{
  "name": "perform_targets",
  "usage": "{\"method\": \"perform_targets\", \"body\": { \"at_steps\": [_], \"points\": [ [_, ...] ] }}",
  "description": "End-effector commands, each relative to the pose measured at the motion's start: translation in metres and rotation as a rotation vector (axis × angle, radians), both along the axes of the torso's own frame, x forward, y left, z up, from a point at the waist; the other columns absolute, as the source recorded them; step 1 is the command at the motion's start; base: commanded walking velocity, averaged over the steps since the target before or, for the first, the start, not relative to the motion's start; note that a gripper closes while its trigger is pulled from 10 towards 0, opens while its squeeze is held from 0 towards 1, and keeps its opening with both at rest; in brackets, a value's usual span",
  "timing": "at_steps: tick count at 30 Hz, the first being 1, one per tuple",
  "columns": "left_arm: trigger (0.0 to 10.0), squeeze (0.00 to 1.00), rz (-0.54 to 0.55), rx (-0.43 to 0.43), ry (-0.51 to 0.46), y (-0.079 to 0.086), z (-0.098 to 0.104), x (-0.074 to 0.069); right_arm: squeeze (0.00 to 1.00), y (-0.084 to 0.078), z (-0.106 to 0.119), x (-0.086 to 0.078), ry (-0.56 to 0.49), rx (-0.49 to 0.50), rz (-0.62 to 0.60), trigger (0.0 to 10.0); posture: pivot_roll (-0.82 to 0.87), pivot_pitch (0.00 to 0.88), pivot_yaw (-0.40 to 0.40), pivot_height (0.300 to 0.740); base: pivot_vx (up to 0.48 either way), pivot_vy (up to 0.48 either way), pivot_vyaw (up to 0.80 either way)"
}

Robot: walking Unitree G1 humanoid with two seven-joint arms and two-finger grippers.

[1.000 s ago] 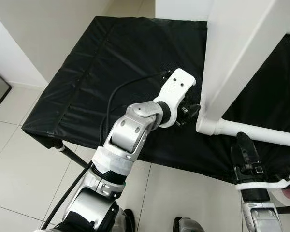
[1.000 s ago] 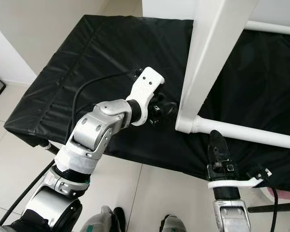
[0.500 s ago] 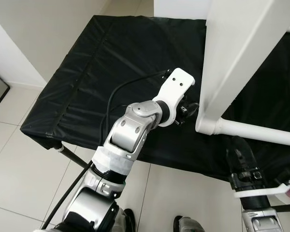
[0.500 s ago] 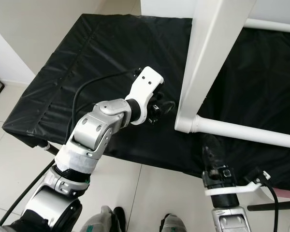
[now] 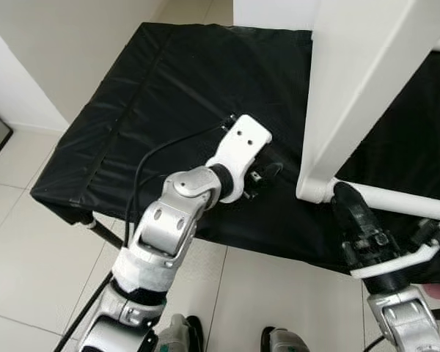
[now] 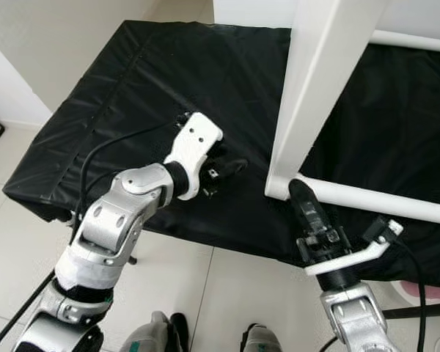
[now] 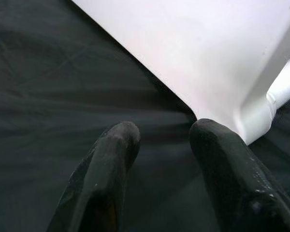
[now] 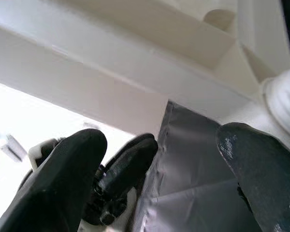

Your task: Building children table

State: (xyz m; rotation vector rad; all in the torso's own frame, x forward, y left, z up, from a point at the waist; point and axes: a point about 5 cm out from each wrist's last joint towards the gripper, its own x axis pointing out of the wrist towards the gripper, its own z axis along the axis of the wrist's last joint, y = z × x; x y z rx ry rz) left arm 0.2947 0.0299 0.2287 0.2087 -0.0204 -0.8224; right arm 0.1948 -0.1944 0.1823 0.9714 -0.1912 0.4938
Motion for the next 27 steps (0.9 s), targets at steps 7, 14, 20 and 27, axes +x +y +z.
{"method": "perform_targets", "body": {
  "at_steps": [7, 14, 20, 27],
  "points": [
    [10.0, 0.0, 0.182, -0.064, -0.048, 0.034, -0.009, 0.006, 0.0, -0.003, -0.005, 0.011, 0.036, -0.207, -0.023, 10.0, -0.16, 0.12, 0.058, 0.74, 0.0, 0.0, 0.0],
    [10.0, 0.0, 0.219, -0.148, -0.075, 0.046, -0.016, 0.0, 0.0, 0.001, -0.019, 0.021, 0.078, -0.513, -0.127, 10.0, -0.16, 0.116, 0.064, 0.74, 0.0, 0.0, 0.0],
    [10.0, 0.0, 0.249, -0.207, -0.111, 0.05, -0.019, -0.004, 0.0, 0.003, -0.025, 0.029, 0.06, -0.633, -0.24, 10.0, -0.16, 0.111, 0.068, 0.74, 0.0, 0.0, 0.0],
    [10.0, 0.0, 0.316, -0.296, -0.098, 0.06, -0.027, -0.005, 0.0, 0.015, -0.02, 0.034, 0.003, -0.725, -0.351, 10.0, -0.15, 0.105, 0.082, 0.74, 0.0, 0.0, 0.0]
  ]
}}
